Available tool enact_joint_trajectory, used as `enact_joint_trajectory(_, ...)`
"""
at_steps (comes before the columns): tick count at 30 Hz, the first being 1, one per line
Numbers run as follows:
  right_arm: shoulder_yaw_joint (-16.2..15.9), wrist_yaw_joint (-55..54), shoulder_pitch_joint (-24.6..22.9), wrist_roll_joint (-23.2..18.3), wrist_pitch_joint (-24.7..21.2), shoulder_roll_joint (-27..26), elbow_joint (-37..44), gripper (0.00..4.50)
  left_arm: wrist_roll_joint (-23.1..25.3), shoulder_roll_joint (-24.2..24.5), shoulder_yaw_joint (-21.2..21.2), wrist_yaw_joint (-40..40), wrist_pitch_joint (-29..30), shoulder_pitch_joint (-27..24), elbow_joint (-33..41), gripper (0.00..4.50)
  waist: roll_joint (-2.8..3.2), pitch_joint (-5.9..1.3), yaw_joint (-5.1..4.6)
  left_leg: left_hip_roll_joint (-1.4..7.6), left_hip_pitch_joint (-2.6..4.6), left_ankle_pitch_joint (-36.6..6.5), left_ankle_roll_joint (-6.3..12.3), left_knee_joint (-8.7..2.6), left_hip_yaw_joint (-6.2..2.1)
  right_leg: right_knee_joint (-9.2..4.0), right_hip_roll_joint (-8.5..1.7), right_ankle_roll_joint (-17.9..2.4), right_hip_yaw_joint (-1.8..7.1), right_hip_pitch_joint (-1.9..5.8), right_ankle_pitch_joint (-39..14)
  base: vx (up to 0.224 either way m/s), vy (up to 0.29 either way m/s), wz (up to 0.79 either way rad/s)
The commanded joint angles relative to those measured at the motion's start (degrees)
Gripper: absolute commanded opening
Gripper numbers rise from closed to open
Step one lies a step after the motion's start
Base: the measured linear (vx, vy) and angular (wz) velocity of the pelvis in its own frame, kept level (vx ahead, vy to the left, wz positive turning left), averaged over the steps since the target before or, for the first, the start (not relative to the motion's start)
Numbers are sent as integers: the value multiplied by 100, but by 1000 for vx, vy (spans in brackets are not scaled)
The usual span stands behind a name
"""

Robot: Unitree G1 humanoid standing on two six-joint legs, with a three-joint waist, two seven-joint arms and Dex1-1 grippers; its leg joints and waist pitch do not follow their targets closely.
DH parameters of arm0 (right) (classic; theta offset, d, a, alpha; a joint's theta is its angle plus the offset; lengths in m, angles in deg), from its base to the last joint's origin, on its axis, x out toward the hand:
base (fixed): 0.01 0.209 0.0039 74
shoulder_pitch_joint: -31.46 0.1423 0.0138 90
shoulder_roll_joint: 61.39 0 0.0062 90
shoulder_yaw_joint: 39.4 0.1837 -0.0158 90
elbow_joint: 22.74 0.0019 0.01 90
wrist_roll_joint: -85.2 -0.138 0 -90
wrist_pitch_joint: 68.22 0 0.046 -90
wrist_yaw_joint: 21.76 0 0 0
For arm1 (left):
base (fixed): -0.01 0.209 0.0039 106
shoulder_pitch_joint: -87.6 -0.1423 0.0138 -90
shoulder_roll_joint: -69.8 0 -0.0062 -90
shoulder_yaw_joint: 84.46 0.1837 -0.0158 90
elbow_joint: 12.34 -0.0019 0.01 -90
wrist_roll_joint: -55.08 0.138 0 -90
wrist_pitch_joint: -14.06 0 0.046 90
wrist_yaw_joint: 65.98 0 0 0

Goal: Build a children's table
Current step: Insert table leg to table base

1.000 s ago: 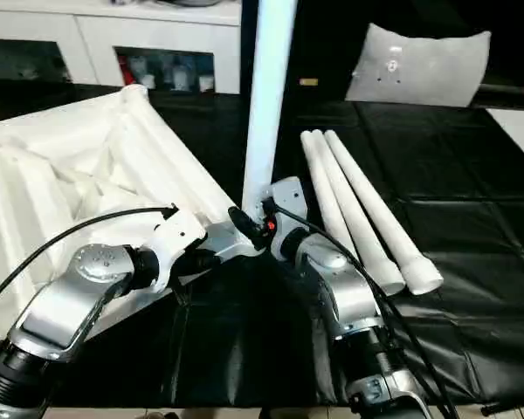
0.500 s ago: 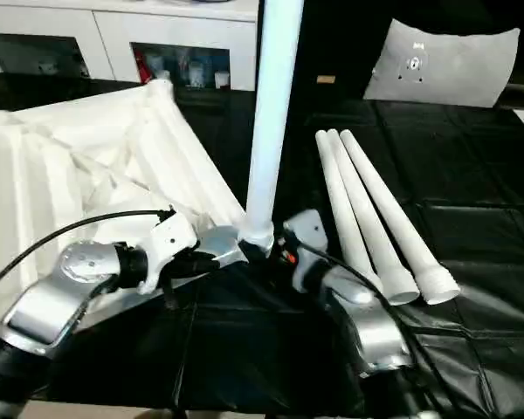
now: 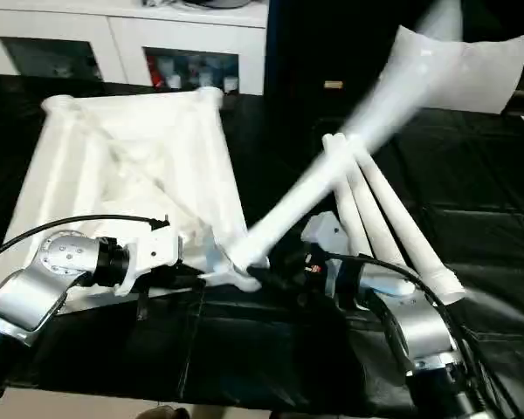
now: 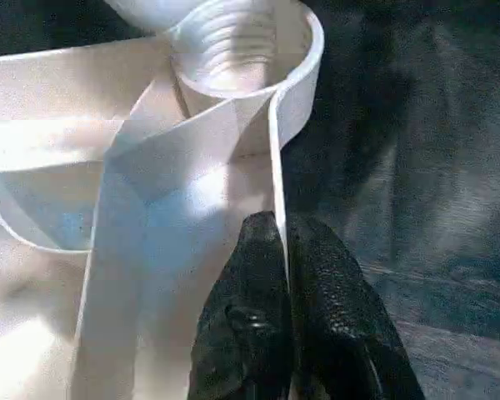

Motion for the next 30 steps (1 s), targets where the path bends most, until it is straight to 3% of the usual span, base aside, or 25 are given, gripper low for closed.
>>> enact_joint_trajectory(1, -69, 164, 37, -142, -200, 64, 140, 447, 97, 2, 325, -260, -130, -34, -62, 0, 68, -421, -8, 339, 55, -1004, 304, -340, -92, -373, -488, -1366, 316, 309, -1145, 0, 0, 0)
enact_joint_trajectory(5, -175, 148, -97, -120, -363, 37, 311, 447, 113, -16, 316, -267, -132, -116, -32, 0, 44, -429, 5, 344, 43, -992, 240, -341, -98, -369, -492, -1281, 311, 309, -1253, 0, 0, 0)
enact_joint_trajectory(11, -317, 138, -477, -134, -459, 34, 681, 447, 130, -13, 307, -214, -256, -220, -78, 0, 17, -450, 11, 337, 24, -831, 298, -325, -98, -354, -497, -1231, 309, 318, -1143, 0, 0, 0)
enact_joint_trajectory(17, -314, 10, -668, -149, -536, -23, 923, 447, 299, 100, 387, -269, -746, -287, -279, 0, 14, -454, 3, 328, 15, -924, 296, -331, -100, -387, -495, -1077, 303, 311, -1409, 0, 0, 0)
enact_joint_trajectory(22, -147, -424, -715, -75, -494, -244, 949, 447, 352, 168, 371, -277, -1210, -386, -388, 0, 32, -483, 9, 330, 33, -1100, 186, -344, -111, -419, -500, -939, 300, 290, -1760, 0, 0, 0)
enact_joint_trajectory(30, 76, -1255, -623, 170, -203, -617, 610, 447, 378, 176, 274, -119, -1894, -542, -467, 0, 37, -557, 12, 332, 50, -1102, 64, -345, -111, -367, -493, -975, 293, 285, -1397, 0, 0, 0)
